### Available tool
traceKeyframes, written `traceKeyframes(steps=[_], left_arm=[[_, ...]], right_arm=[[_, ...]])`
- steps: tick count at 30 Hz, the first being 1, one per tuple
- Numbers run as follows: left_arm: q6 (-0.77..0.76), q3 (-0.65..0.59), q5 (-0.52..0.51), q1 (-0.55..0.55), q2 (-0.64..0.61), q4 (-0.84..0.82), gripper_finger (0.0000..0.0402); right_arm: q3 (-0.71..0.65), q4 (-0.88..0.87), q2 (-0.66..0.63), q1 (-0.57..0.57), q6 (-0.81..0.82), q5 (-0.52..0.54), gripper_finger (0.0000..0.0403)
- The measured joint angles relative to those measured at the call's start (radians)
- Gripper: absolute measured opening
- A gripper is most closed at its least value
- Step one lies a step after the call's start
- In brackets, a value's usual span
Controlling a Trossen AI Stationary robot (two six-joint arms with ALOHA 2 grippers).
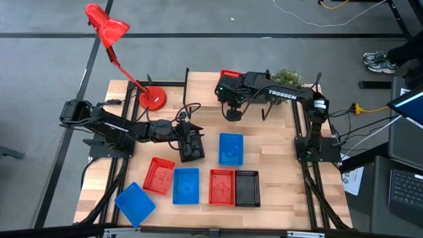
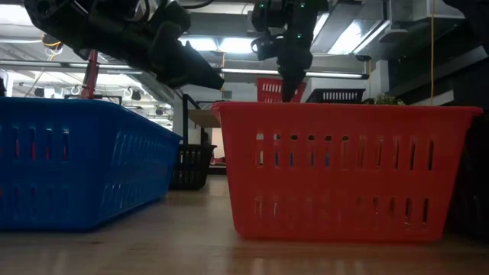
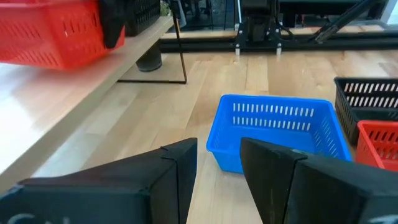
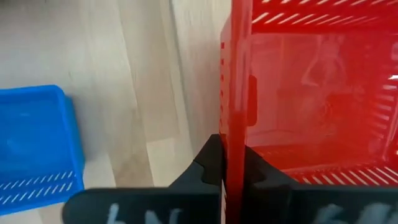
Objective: Stack baskets on shelf by color
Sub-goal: Put the right red bin on the shelf
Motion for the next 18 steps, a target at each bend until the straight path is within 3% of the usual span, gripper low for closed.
traceKeyframes(steps=[12, 16, 18], left_arm=[[-0.002, -0.001, 0.000, 0.000, 0.000, -0.009, 0.0116], [-0.002, -0.001, 0.000, 0.000, 0.000, -0.009, 0.0116], [-0.002, -0.001, 0.000, 0.000, 0.000, -0.009, 0.0116]], right_arm=[[0.000, -0.005, 0.005, -0.002, -0.061, -0.002, 0.0000], [0.000, -0.005, 0.005, -0.012, -0.084, -0.070, 0.0000], [0.000, 0.000, 0.005, -0.013, -0.079, -0.051, 0.0000]])
